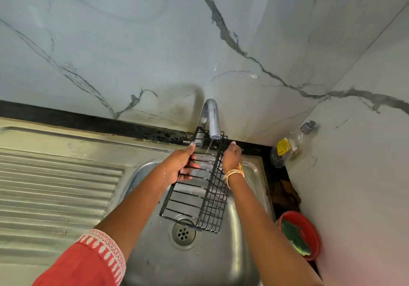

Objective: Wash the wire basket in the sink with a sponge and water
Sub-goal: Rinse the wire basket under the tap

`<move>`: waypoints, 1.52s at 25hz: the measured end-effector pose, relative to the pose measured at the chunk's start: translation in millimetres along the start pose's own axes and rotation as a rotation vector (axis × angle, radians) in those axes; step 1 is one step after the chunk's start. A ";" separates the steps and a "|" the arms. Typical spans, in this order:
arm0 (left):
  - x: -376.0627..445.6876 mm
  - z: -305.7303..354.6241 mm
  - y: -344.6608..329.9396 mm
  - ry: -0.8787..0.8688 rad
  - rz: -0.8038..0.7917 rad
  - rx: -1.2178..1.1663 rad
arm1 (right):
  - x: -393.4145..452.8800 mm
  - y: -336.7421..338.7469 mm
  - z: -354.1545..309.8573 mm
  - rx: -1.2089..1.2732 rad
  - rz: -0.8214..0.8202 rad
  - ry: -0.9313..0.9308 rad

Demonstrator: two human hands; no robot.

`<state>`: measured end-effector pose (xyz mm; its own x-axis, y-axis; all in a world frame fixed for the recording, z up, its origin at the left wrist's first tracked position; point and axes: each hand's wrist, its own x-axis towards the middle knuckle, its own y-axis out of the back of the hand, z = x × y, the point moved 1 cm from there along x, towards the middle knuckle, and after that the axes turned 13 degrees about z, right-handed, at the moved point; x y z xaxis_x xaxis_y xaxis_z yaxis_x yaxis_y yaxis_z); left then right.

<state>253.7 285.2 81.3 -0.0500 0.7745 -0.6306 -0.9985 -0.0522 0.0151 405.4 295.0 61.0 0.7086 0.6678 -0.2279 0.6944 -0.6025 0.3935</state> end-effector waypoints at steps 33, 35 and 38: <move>-10.8 -6.1 34.7 -0.353 0.099 -0.041 | -48.3 35.6 -19.0 -0.770 0.228 0.367; -5.6 -0.3 32.9 -0.335 0.163 -0.060 | -51.1 35.2 -15.8 -0.797 0.196 0.477; 2.3 13.4 26.8 -0.308 0.243 -0.136 | -83.1 26.4 -16.4 -0.720 0.129 0.815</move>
<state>226.6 294.0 90.7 -0.3083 0.8808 -0.3595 -0.9461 -0.3232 0.0195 362.8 230.7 104.9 0.2911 0.8664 0.4058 0.1967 -0.4693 0.8609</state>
